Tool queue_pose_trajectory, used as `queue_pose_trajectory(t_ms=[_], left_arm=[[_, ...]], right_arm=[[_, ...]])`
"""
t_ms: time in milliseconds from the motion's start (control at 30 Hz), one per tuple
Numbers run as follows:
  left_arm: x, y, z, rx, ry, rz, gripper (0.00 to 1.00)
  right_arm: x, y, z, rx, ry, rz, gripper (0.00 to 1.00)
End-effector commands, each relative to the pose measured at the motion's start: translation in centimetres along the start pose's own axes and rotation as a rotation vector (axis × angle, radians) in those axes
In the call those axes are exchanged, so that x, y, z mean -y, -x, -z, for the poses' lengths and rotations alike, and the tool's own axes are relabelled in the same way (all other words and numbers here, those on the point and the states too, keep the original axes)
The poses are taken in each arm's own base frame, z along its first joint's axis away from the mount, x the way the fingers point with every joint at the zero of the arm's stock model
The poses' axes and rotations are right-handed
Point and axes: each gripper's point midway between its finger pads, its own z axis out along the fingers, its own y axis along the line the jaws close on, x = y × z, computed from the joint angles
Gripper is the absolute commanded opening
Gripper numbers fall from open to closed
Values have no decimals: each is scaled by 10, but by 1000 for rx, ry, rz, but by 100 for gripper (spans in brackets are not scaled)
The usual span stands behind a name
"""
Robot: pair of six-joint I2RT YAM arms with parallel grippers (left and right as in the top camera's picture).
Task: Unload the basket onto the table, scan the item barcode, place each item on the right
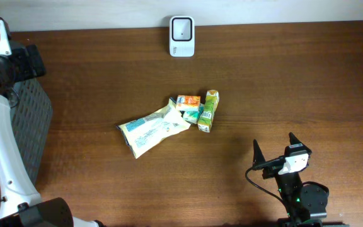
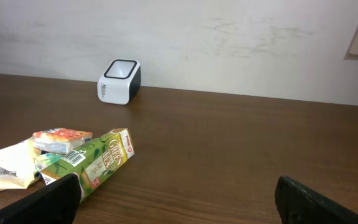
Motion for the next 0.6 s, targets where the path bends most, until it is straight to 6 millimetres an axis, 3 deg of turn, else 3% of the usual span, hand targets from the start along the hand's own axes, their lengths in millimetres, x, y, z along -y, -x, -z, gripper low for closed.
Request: queue_pose_trajectory(t_ms=[0, 167, 233, 400, 567], left_arm=[[-3, 5, 11, 29, 10, -15, 99], [-3, 5, 11, 29, 10, -15, 99], [-3, 5, 11, 29, 10, -15, 99], [-3, 5, 11, 29, 10, -15, 99], [-3, 5, 11, 29, 10, -15, 99]], right_arm=[[-2, -3, 0, -3, 7, -1, 99], [1, -2, 0, 0, -10, -1, 99], [-25, 8, 2, 42, 145, -4, 99], [-44, 31, 8, 25, 256, -15, 99], [-74, 59, -1, -239, 468, -107, 99]])
